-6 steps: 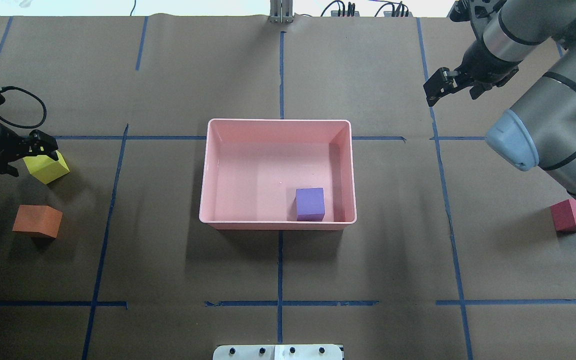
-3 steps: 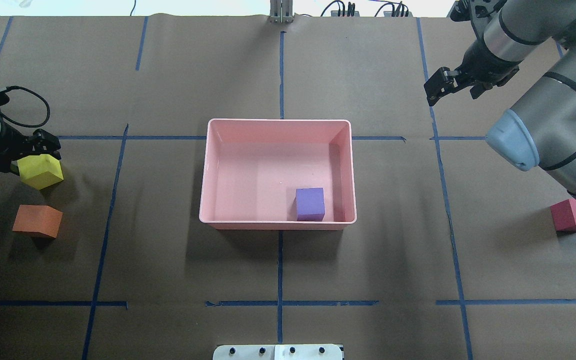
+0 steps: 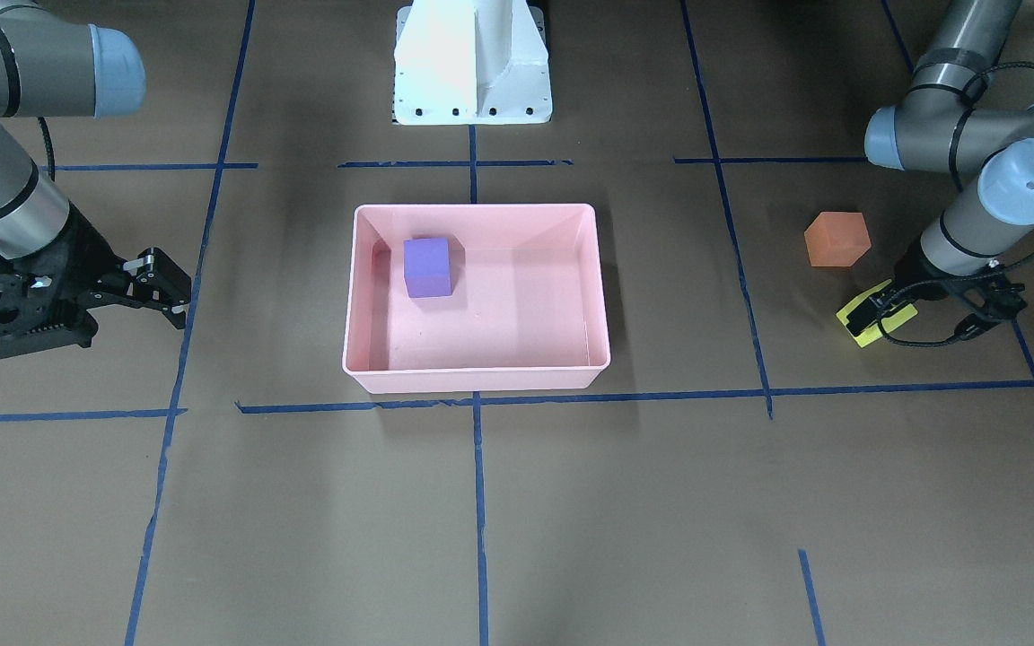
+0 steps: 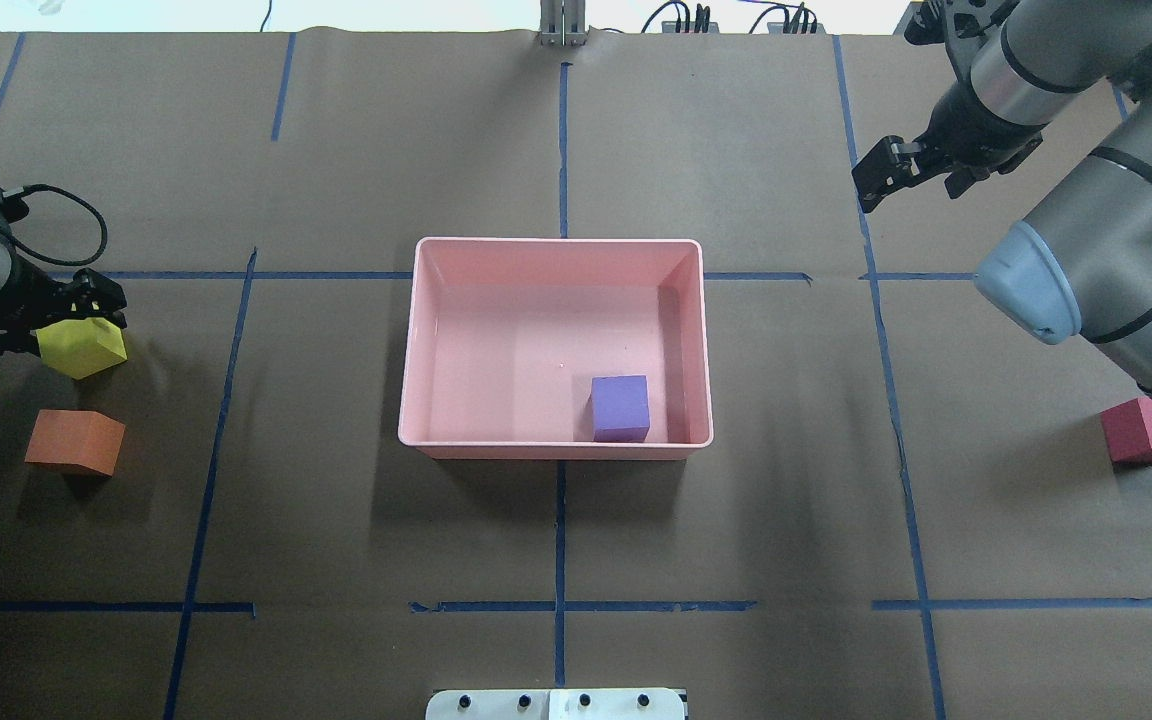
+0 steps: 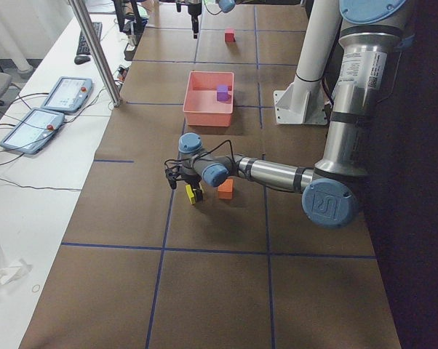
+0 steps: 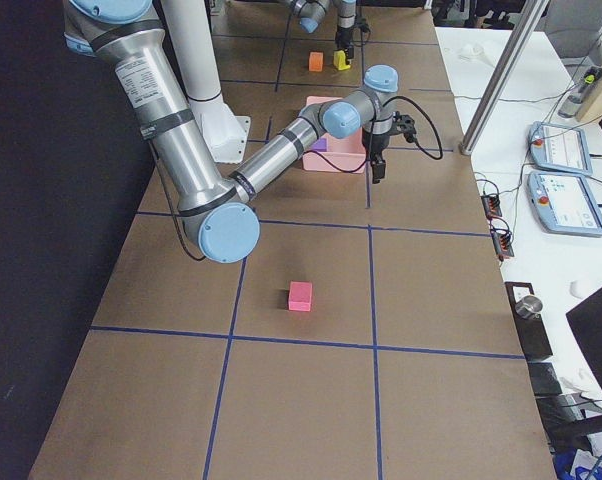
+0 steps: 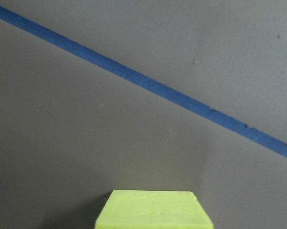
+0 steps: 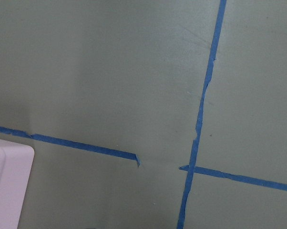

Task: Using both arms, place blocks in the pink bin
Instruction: 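Lower the left gripper onto the yellow cube and grasp it while the right arm withdraws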

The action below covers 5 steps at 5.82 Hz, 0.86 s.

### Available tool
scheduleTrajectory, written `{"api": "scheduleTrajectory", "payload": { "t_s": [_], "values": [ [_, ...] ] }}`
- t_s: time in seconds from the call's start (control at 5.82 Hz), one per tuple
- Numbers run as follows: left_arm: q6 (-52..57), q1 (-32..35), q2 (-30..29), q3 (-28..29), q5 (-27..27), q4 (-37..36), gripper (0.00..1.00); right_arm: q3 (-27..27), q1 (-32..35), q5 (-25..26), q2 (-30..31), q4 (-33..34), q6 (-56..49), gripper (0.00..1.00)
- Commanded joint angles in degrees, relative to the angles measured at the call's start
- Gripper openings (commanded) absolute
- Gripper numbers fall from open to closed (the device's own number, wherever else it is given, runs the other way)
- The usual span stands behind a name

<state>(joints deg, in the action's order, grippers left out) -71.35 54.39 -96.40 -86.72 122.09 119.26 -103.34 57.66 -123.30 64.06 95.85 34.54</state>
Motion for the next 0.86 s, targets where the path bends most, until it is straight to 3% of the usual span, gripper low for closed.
{"api": "scheduleTrajectory", "payload": {
  "t_s": [0.0,0.17,0.52,0.69],
  "values": [
    [-0.28,-0.43,-0.1,1.73,-0.01,3.26,0.74,-0.02,0.0,-0.01,0.1,0.04,0.01,1.0],
    [0.15,-0.34,-0.1,0.86,0.43,3.08,0.44,-0.02,0.0,-0.01,0.1,0.04,0.01,1.0],
    [0.16,0.62,-0.19,-6.58,0.0,2.47,0.44,-0.89,0.17,-0.8,1.32,-0.13,-0.26,1.0],
    [0.16,0.72,-2.19,-9.76,-0.18,2.47,0.44,-4.12,0.26,-0.98,5.07,-0.31,-1.48,1.0]
  ]
}}
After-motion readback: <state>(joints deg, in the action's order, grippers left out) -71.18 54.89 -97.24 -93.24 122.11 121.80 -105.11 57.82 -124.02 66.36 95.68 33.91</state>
